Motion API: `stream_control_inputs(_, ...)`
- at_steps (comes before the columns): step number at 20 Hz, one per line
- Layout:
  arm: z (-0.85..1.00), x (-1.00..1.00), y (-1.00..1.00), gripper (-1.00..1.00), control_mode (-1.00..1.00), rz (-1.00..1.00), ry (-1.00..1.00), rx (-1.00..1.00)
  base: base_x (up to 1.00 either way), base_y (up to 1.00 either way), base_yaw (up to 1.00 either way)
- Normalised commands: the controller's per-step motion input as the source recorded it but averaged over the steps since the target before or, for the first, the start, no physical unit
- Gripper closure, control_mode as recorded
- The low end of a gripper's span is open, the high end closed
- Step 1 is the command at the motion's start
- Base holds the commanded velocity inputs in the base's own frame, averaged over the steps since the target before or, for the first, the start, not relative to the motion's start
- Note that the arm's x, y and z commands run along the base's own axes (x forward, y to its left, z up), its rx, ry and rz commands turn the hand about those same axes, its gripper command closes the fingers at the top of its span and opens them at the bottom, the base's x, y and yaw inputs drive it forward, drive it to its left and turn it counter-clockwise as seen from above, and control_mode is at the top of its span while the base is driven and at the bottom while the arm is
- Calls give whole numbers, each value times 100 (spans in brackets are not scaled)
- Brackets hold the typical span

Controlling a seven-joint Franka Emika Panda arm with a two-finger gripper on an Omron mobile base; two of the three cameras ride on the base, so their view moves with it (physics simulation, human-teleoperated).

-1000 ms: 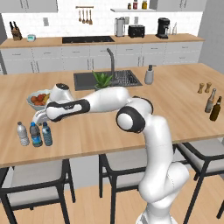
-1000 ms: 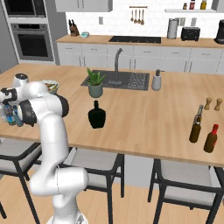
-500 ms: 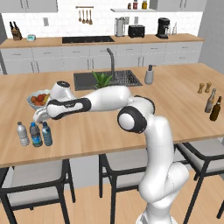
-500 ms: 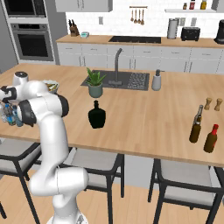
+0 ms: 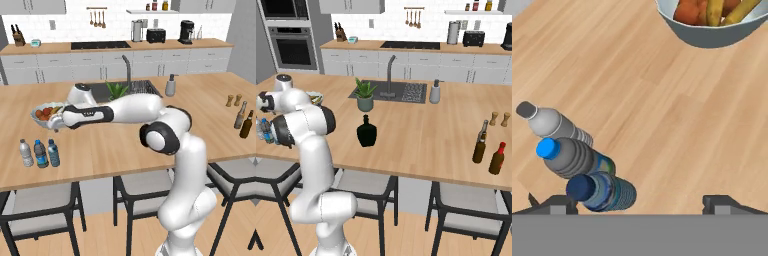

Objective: Move the plastic bottles in the middle to the plastics group, and the glass bottles in the middle to the glass group.

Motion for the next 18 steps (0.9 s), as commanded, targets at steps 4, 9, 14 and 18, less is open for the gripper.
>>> stream_control_inputs(4,13,-31,-96,-100,-100,-25,0,0,0,0,0)
stream_control_inputs(9,2,-36,-98,-100,-100,-27,0,0,0,0,0)
stream_control_inputs(14,0,-27,-86,-100,-100,-31,7,0,0,0,0)
stream_control_inputs(18,0,-33,-99,-100,-100,-31,12,6,0,0,0)
